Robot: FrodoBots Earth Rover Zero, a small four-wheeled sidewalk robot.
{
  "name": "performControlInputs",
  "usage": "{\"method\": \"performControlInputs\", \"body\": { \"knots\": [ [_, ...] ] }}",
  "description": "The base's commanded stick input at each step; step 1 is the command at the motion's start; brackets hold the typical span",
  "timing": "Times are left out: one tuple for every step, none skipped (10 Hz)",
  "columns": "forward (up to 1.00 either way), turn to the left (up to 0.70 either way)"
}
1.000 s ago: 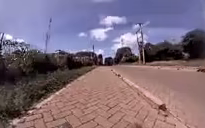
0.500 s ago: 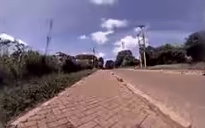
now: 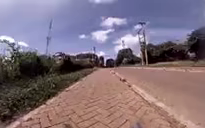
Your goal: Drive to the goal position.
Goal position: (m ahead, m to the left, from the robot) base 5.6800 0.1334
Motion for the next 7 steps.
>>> {"method": "performControlInputs", "body": {
  "knots": [
    [1.00,-0.18],
    [1.00,-0.08],
    [1.00,0.00],
    [1.00,0.00],
    [1.00,0.00],
    [1.00,-0.14],
    [1.00,-0.28]
  ]
}}
